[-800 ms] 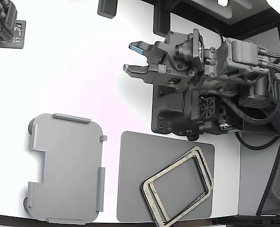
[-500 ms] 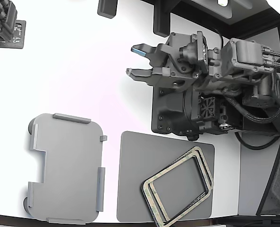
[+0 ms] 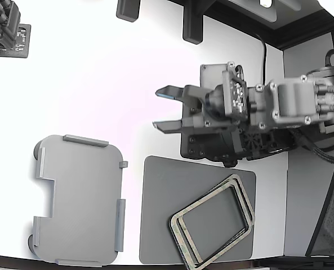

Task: Move top rectangular frame to the holder.

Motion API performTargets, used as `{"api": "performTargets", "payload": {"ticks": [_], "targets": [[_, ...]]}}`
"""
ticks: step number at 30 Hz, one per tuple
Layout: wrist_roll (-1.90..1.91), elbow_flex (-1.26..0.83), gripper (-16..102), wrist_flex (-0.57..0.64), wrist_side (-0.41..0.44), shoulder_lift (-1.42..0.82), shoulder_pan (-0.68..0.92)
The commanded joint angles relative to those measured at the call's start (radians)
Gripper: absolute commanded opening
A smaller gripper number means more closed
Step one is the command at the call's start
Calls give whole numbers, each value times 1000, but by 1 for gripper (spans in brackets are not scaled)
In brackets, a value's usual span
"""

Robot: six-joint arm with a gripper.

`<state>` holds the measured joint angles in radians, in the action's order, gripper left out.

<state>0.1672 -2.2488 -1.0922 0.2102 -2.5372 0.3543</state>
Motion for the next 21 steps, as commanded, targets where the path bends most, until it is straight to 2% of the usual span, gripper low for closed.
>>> {"api": "performTargets", "payload": {"ticks": [1,3,8,14,21], "targets": [[123,152,100,-156,49,146,212],[202,179,100,-215,54,206,298],[422,163,100,-270,95,255,525],[604,256,100,-385,25,431,684],[741,325,100,-413,-18,557,833]]}}
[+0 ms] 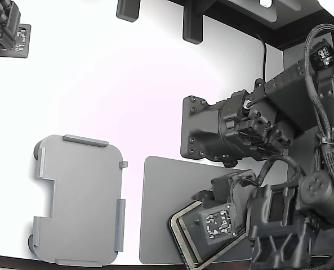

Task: Move top rectangular frame to the holder.

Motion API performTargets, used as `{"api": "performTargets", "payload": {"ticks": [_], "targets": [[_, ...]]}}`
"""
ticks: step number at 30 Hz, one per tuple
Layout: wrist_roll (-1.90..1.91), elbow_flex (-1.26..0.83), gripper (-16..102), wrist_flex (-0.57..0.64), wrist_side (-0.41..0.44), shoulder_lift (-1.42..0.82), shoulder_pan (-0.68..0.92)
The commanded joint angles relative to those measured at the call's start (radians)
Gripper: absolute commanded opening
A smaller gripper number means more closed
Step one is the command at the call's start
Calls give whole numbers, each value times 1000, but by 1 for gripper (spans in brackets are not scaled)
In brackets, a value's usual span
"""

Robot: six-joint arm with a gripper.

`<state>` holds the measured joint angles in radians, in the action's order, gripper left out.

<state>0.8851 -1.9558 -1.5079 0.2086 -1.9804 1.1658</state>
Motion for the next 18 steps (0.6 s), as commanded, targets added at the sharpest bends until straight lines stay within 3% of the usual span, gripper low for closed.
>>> {"api": "performTargets", "payload": {"ticks": [1,11,18], "targets": [[31,35,100,2,-31,9,29],[2,-9,95,2,-38,51,60],[-32,-5,82,3,-40,121,60]]}}
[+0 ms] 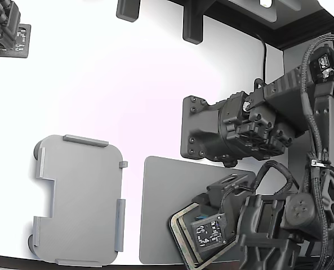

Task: Move top rectangular frame to the holder.

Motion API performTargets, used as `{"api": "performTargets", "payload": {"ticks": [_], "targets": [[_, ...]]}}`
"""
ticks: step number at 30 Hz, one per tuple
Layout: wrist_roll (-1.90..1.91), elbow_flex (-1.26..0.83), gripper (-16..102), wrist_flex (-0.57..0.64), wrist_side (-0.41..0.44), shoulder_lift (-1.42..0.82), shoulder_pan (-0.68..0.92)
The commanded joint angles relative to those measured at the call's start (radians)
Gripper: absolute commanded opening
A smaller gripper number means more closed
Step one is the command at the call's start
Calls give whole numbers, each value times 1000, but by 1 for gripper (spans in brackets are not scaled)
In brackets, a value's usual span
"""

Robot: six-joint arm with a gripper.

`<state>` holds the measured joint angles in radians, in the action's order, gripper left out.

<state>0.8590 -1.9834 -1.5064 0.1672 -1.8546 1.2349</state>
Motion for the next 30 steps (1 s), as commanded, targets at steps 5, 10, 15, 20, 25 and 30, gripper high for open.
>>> {"api": "performTargets", "payload": {"ticks": [5,10,15,20,25,30], "targets": [[-23,21,75,5,5,26,-9],[-37,-8,66,21,11,23,-8],[-46,-17,58,38,18,15,-9],[-44,-11,54,48,17,17,-11],[-43,-21,51,69,9,18,-11],[-46,-34,50,80,6,14,-12]]}}
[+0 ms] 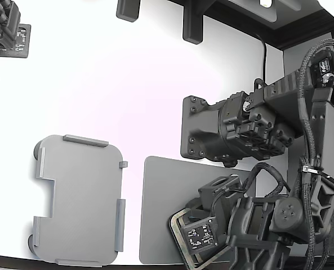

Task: Move top rectangular frame to the holder.

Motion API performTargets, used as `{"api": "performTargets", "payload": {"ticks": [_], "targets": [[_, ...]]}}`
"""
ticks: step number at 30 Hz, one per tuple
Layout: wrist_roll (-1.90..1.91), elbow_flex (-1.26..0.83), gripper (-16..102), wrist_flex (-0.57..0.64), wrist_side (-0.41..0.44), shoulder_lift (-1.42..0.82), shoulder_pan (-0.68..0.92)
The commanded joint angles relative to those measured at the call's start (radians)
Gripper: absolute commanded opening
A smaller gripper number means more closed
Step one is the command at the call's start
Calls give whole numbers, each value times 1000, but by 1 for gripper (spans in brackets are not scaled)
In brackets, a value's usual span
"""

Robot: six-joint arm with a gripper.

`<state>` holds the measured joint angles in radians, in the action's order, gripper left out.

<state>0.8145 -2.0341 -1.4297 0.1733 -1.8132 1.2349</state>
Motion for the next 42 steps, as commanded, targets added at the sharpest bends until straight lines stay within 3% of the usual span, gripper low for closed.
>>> {"api": "performTargets", "payload": {"ticks": [1,42], "targets": [[-3,14,50,3,0,-29,-14],[-38,-58,41,63,-17,-35,-41]]}}
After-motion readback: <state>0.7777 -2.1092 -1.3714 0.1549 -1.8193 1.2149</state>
